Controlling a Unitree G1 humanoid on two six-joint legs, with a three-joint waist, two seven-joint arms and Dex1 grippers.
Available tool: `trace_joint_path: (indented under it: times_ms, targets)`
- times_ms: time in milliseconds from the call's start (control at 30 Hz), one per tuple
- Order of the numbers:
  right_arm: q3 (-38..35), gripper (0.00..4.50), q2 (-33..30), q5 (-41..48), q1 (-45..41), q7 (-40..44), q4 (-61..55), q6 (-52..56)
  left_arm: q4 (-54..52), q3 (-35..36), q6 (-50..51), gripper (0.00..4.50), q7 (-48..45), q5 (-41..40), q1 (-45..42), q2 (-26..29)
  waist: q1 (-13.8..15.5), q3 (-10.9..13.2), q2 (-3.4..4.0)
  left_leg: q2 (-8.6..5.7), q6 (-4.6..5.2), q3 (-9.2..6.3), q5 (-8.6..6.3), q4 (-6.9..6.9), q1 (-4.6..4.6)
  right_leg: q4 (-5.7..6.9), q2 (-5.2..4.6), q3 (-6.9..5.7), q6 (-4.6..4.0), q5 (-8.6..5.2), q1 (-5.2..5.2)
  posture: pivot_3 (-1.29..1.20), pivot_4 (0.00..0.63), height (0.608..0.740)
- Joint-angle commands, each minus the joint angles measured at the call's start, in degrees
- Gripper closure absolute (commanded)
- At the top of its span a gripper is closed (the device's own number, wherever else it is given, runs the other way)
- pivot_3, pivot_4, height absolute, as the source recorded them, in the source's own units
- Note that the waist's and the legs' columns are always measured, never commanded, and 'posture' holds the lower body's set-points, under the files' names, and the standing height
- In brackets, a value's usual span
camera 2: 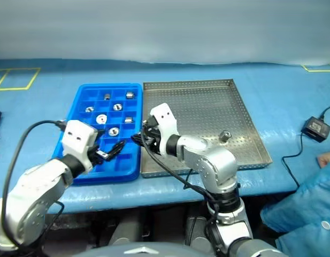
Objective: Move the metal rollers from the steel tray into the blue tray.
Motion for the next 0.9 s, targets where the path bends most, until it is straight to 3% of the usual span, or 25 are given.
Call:
trace_joint_path:
  times_ms: [33, 233, 500, 733, 900]
  targets:
    - [4.0, 2.87, 1.8, 1.8, -2.2, 3.0, 2.4, -4.6, -4.1, 4.8, -0.9, 0.68, 4.9, -3.7, 4.1, 2.9, 1.5, 0.0, 0.00, 0.02, -0.01, -0.02, 0.00, 0.00, 0.02, 0.00, 0.00, -0.02, -0.01, -0.01, 0.01, 0.33, 0.150, 0.740]
    - [10.6, 2.87, 2.3, 0.7, -2.7, 6.5, 9.0, -10.5, -4.1, 7.4, -2.6, 0.68, 10.9, -9.4, 12.8, 4.0, 5.0, 0.0, -0.02, 0.27, -0.36, -0.14, -0.21, -0.11, 0.08, -0.26, -0.14, -0.30, -0.05, -0.03, -0.08, 0.40, 0.150, 0.740]
    - [12.6, 2.87, 1.6, -1.8, -3.2, 6.9, 15.1, -14.4, -4.1, 3.8, -2.9, 0.68, 14.3, -11.0, 12.5, 2.9, 8.0, 0.0, -0.05, 0.26, -0.46, -0.07, -0.25, -0.20, 0.04, -0.28, -0.23, -0.50, -0.07, -0.05, -0.16, 0.39, 0.150, 0.740]
    - [13.6, 0.61, -0.8, -4.0, -1.0, 6.8, 12.9, -18.4, -3.7, 3.1, -1.6, 0.68, 13.5, -10.0, 10.2, 3.0, 8.2, 0.0, -0.06, 0.00, -0.67, -0.01, -0.27, -0.41, 0.01, -0.31, -0.20, -0.77, -0.32, -0.20, -0.19, 0.34, 0.150, 0.740]
    - [10.7, 0.61, -2.5, -3.4, 0.2, 5.4, 6.6, -18.0, -2.0, 0.8, -2.7, 0.68, 12.2, -9.7, 7.4, 2.4, 7.9, 0.0, -0.06, 0.04, -0.79, -0.21, -0.19, -0.42, -0.14, -0.28, -0.10, -0.99, -0.41, -0.26, -0.07, 0.31, 0.150, 0.740]
